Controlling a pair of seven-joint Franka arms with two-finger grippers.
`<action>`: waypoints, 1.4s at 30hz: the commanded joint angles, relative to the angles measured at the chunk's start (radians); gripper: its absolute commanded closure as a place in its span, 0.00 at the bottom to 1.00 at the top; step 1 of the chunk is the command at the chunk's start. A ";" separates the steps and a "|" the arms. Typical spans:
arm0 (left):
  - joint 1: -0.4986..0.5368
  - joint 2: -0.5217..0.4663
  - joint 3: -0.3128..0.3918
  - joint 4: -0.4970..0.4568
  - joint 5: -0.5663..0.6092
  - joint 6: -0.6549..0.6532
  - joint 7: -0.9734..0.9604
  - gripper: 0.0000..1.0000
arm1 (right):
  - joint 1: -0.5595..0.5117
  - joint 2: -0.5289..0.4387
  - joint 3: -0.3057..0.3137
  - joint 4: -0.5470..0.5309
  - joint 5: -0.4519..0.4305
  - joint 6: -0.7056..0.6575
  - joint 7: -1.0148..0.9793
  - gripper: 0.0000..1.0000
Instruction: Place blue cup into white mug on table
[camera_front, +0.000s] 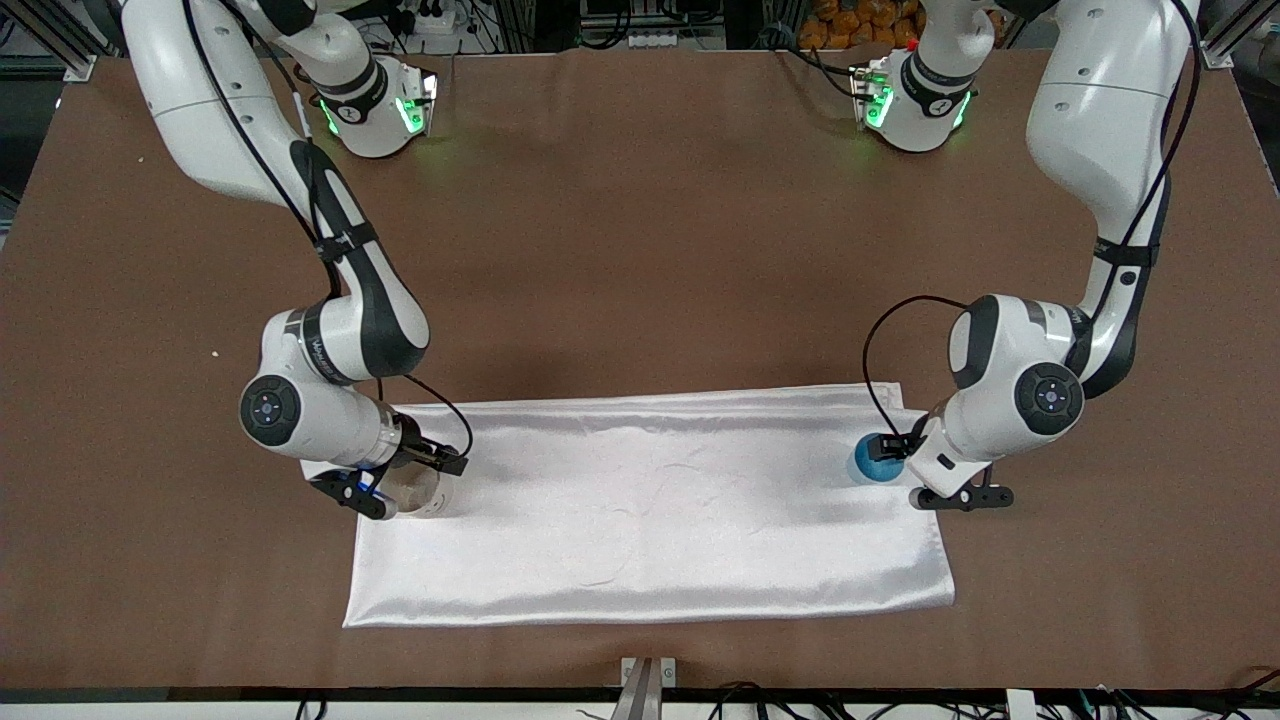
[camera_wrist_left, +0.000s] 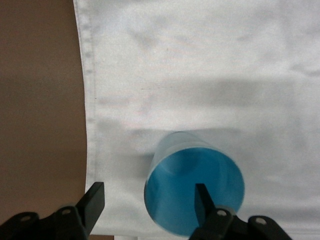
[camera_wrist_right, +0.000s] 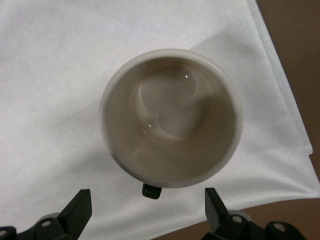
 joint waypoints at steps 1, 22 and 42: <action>-0.006 0.004 0.003 -0.001 -0.009 0.014 -0.019 0.33 | 0.008 0.017 -0.006 -0.008 0.004 0.003 -0.004 0.00; -0.012 0.015 0.003 -0.001 -0.007 0.020 -0.039 1.00 | -0.008 0.042 -0.006 -0.013 -0.114 0.094 -0.121 0.00; -0.009 -0.039 0.008 0.000 -0.001 0.009 -0.042 1.00 | -0.002 0.063 -0.004 -0.013 -0.105 0.161 -0.117 0.99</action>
